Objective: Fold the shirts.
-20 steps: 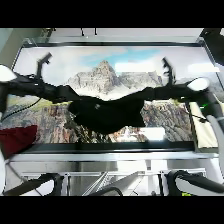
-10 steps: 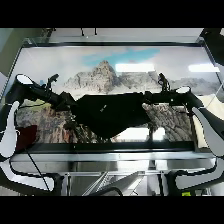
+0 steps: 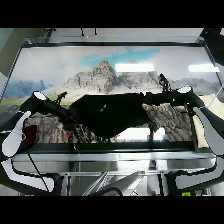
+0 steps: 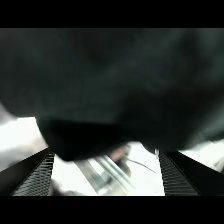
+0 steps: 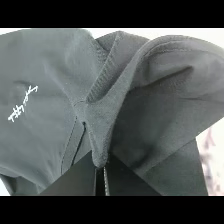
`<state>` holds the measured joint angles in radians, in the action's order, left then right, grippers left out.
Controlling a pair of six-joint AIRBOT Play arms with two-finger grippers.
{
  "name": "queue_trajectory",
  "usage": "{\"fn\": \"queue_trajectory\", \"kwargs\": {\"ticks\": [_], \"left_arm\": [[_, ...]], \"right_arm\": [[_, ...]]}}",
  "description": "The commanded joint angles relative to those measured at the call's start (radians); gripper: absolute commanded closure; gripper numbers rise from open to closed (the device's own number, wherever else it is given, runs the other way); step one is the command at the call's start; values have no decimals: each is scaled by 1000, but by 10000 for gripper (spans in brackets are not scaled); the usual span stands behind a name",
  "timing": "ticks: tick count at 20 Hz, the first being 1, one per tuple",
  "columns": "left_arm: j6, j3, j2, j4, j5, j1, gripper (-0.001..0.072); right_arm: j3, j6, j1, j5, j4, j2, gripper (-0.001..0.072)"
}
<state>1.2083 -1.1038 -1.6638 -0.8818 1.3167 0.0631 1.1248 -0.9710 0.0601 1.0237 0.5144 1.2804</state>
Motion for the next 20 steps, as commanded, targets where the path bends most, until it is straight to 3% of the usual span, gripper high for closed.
{"fn": "queue_trajectory", "kwargs": {"ticks": [1,2,3,8,13,20], "left_arm": [[-23,43,-1,-10,-158,-62,96],[-23,36,-1,-11,-159,-73,354],[-27,19,0,-14,-138,-78,679],[-31,-126,104,-15,90,-55,691],[24,-306,354,-16,239,61,691],[31,-482,745,-10,274,131,691]], "right_arm": [[1,3,1,6,-3,1,689],[1,3,1,13,-3,0,690],[1,3,1,24,-3,-3,689],[3,3,18,55,-3,-117,690],[72,-34,174,67,-3,-403,690],[208,-20,240,177,-233,-789,690]]}}
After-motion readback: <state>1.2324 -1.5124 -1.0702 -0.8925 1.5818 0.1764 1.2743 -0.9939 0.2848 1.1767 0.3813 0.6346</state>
